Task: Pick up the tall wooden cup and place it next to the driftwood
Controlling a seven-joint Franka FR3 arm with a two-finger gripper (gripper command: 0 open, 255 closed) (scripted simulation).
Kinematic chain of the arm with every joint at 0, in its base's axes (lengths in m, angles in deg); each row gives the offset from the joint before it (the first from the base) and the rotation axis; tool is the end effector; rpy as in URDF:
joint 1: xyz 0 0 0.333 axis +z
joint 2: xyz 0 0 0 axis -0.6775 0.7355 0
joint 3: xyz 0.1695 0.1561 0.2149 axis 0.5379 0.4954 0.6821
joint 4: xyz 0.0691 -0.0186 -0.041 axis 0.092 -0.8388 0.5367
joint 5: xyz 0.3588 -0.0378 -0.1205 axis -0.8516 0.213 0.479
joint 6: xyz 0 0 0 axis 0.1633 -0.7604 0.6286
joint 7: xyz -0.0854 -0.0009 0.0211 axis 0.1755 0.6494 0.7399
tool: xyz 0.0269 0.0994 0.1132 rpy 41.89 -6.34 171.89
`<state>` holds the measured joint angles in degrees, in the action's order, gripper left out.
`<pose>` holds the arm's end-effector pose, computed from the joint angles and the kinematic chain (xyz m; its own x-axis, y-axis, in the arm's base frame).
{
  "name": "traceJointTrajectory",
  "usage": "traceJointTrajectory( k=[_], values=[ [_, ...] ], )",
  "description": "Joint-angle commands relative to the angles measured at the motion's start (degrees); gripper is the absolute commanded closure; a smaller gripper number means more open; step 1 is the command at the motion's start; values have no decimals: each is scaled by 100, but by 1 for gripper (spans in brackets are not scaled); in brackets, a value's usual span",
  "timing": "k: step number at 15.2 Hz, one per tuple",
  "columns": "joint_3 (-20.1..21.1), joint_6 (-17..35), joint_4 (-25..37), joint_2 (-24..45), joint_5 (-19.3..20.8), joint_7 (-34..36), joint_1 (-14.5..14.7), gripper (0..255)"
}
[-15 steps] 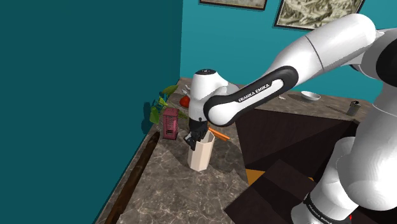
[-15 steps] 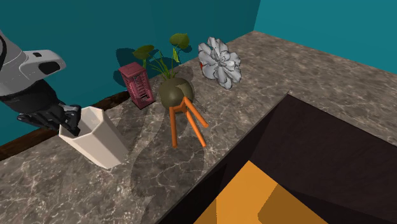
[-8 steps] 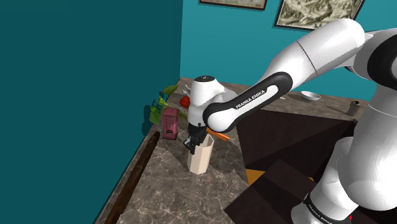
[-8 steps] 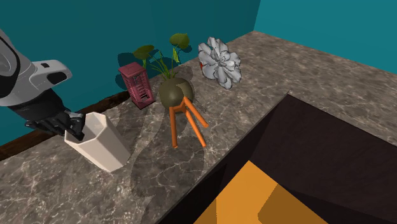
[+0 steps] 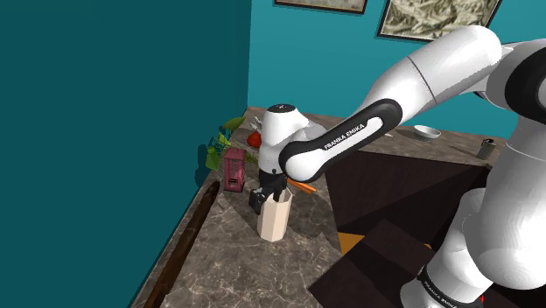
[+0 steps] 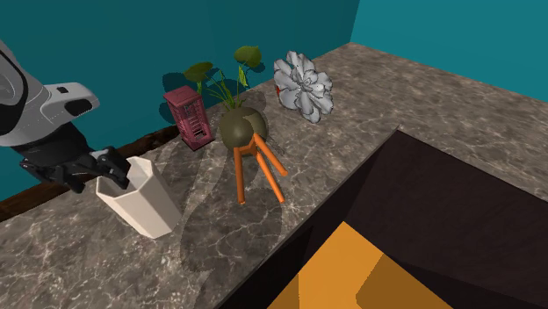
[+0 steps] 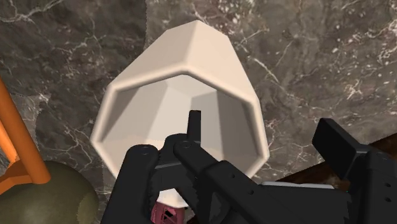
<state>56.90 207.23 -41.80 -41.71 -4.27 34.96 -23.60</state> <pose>0.4592 0.2493 0.2819 0.9897 0.1371 0.0403 0.1365 -0.9905 0.0157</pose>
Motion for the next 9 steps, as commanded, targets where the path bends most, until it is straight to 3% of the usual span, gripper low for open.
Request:
traceJointTrajectory(
  k=[1, 6, 9],
  values=[
    [0, 0, 0, 0, 0, 0, 0, 0],
    [22, -699, 230, -479, -146, -102, -3, 0],
    [21, -699, 230, -479, -146, -102, -1, 0]
  ],
)
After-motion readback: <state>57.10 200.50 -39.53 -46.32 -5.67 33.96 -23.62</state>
